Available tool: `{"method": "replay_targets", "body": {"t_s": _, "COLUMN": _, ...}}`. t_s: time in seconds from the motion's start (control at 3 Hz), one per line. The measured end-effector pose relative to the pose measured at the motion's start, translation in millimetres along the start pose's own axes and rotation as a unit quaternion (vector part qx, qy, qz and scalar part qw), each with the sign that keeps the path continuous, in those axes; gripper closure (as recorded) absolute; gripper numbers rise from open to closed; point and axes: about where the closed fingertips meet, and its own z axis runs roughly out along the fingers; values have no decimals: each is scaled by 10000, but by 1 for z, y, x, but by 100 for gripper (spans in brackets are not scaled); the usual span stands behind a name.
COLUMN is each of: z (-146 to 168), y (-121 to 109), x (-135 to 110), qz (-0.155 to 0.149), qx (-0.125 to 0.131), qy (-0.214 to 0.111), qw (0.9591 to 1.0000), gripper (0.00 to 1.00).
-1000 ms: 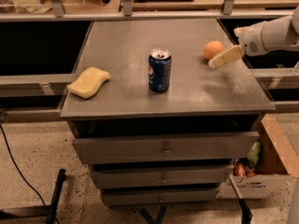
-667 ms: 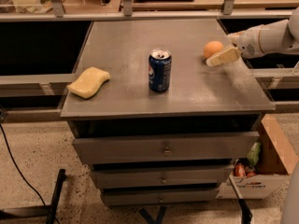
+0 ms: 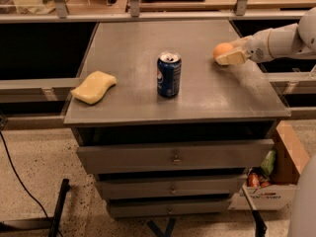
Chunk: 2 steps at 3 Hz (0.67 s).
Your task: Move orange near pepsi can
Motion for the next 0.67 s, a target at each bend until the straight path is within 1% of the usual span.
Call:
{"method": "replay_targets", "body": {"t_s": 0.33, "z": 3, "y": 4, "x": -2, "qz": -37, "qx": -96, "qy": 63, "qw": 9999, "gripper": 87}}
{"method": "replay_targets", "body": {"t_s": 0.67, "z": -2, "y": 10, "x": -6, "qz": -109, "qx": -241, "qy": 58, "qw": 9996, "gripper": 100}}
